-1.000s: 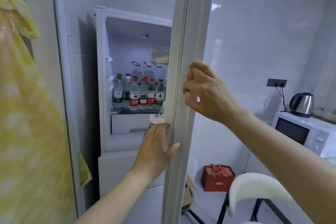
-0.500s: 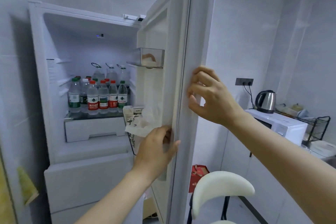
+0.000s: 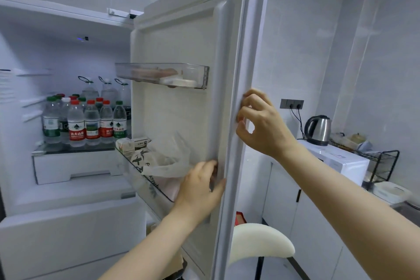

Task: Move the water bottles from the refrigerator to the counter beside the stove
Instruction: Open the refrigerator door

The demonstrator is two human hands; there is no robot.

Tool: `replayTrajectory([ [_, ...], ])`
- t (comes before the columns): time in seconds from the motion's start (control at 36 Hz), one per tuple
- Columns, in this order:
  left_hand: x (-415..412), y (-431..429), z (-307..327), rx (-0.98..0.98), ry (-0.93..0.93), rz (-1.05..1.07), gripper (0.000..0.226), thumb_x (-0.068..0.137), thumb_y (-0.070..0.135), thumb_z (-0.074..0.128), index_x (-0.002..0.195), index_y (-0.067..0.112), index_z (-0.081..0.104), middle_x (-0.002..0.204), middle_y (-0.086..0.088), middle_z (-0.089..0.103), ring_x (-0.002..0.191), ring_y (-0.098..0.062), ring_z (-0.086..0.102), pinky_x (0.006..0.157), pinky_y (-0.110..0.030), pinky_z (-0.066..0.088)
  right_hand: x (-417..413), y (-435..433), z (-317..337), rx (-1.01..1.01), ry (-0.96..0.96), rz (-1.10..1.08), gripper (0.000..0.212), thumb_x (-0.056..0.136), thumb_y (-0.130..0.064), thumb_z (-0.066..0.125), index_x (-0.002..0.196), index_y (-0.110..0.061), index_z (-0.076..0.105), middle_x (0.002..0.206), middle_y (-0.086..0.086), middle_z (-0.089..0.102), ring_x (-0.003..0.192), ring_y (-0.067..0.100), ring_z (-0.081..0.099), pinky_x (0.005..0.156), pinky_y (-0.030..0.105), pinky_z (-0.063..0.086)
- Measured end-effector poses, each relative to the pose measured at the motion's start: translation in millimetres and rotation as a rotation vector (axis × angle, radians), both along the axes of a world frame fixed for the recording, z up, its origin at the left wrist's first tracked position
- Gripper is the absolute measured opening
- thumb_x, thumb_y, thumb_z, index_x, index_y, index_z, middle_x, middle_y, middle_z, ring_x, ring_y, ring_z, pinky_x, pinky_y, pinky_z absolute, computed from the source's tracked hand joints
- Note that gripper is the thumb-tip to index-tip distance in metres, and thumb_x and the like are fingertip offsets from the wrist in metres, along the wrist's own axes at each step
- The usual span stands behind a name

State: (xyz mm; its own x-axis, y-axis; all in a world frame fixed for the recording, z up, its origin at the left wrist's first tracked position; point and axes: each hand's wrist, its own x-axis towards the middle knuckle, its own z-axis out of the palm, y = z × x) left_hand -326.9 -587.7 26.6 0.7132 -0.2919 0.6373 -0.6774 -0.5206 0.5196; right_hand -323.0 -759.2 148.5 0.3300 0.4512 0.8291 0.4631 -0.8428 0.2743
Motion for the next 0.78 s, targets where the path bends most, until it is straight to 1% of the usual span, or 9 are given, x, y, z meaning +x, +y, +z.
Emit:
replayTrajectory([
  [0.11, 11.5, -21.9, -2.7, 0.049, -0.012, -0.029, 0.047, 0.092, 0.031, 0.056, 0.135, 0.015, 0.047, 0.122, 0.0, 0.053, 0.11, -0.014, 0.049, 0.091, -0.018, 0.036, 12.1, -24.7, -3.7, 0.015, 0.016, -0.004, 0.017, 0.079, -0.01, 0.051, 0.07, -0.002, 0.063, 0.084, 0.011, 0.054, 0.112, 0.031, 0.05, 0.093, 0.021, 0.039],
  [0.19, 18.9, -34.5, -2.8, 0.054, -0.03, -0.051, 0.049, 0.092, 0.033, 0.055, 0.137, 0.016, 0.045, 0.12, 0.001, 0.053, 0.107, -0.01, 0.047, 0.088, -0.015, 0.034, 20.5, -38.2, -5.5, 0.04, 0.021, 0.002, 0.019, 0.08, -0.012, 0.05, 0.07, -0.003, 0.063, 0.084, 0.01, 0.054, 0.113, 0.031, 0.05, 0.097, 0.018, 0.037],
  [0.25, 23.9, -42.3, -3.4, 0.045, -0.041, -0.056, 0.048, 0.093, 0.032, 0.055, 0.136, 0.016, 0.046, 0.117, 0.002, 0.053, 0.102, -0.008, 0.046, 0.086, -0.015, 0.034, 25.7, -45.5, -6.2, 0.06, 0.019, 0.015, 0.018, 0.08, -0.011, 0.05, 0.07, -0.003, 0.062, 0.083, 0.01, 0.054, 0.112, 0.029, 0.049, 0.097, 0.014, 0.034],
  [0.31, 28.5, -49.5, -4.6, 0.04, -0.053, -0.058, 0.048, 0.092, 0.032, 0.055, 0.136, 0.015, 0.045, 0.118, 0.002, 0.053, 0.101, -0.007, 0.046, 0.086, -0.014, 0.034, 31.1, -52.1, -7.3, 0.074, 0.015, 0.028, 0.017, 0.08, -0.011, 0.051, 0.069, -0.002, 0.062, 0.083, 0.01, 0.054, 0.113, 0.027, 0.048, 0.096, 0.012, 0.033],
  [0.44, 36.4, -61.1, -5.9, 0.063, -0.066, -0.056, 0.052, 0.093, 0.032, 0.053, 0.141, 0.014, 0.04, 0.127, 0.0, 0.05, 0.113, -0.013, 0.047, 0.094, -0.019, 0.036, 42.3, -66.0, -9.1, 0.081, -0.004, 0.038, 0.011, 0.079, -0.006, 0.055, 0.071, -0.001, 0.061, 0.083, 0.01, 0.054, 0.116, 0.028, 0.048, 0.097, 0.016, 0.036],
  [0.56, 41.3, -67.5, -5.0, 0.095, -0.064, -0.053, 0.053, 0.095, 0.032, 0.052, 0.142, 0.013, 0.038, 0.13, -0.002, 0.049, 0.117, -0.015, 0.046, 0.099, -0.023, 0.036, 45.2, -72.7, -9.6, 0.068, -0.01, 0.029, 0.008, 0.079, -0.005, 0.058, 0.073, -0.001, 0.061, 0.084, 0.01, 0.055, 0.118, 0.029, 0.049, 0.099, 0.018, 0.037],
  [0.64, 41.2, -67.0, -6.2, 0.078, -0.073, -0.077, 0.049, 0.095, 0.027, 0.052, 0.141, 0.014, 0.041, 0.132, 0.0, 0.049, 0.121, -0.013, 0.045, 0.101, -0.019, 0.033, 42.0, -74.7, -12.9, 0.113, 0.011, 0.011, 0.017, 0.082, -0.021, 0.058, 0.079, -0.004, 0.06, 0.089, 0.007, 0.057, 0.121, 0.029, 0.05, 0.097, 0.027, 0.042],
  [0.72, 44.7, -55.2, -12.8, 0.079, -0.133, -0.055, 0.039, 0.092, 0.022, 0.055, 0.13, 0.014, 0.053, 0.122, 0.002, 0.056, 0.113, -0.011, 0.051, 0.093, -0.012, 0.033, 39.8, -71.8, -17.4, 0.194, 0.018, -0.095, 0.038, 0.079, -0.046, 0.06, 0.086, -0.009, 0.059, 0.097, 0.003, 0.059, 0.119, 0.024, 0.051, 0.079, 0.035, 0.052],
  [0.78, 50.4, -43.8, -18.6, 0.12, -0.158, 0.001, 0.032, 0.09, 0.024, 0.057, 0.121, 0.014, 0.058, 0.113, 0.001, 0.059, 0.107, -0.014, 0.054, 0.088, -0.018, 0.037, 40.4, -68.8, -21.1, 0.244, 0.013, -0.163, 0.049, 0.075, -0.057, 0.061, 0.089, -0.01, 0.058, 0.1, 0.003, 0.058, 0.108, 0.024, 0.053, 0.07, 0.038, 0.053],
])
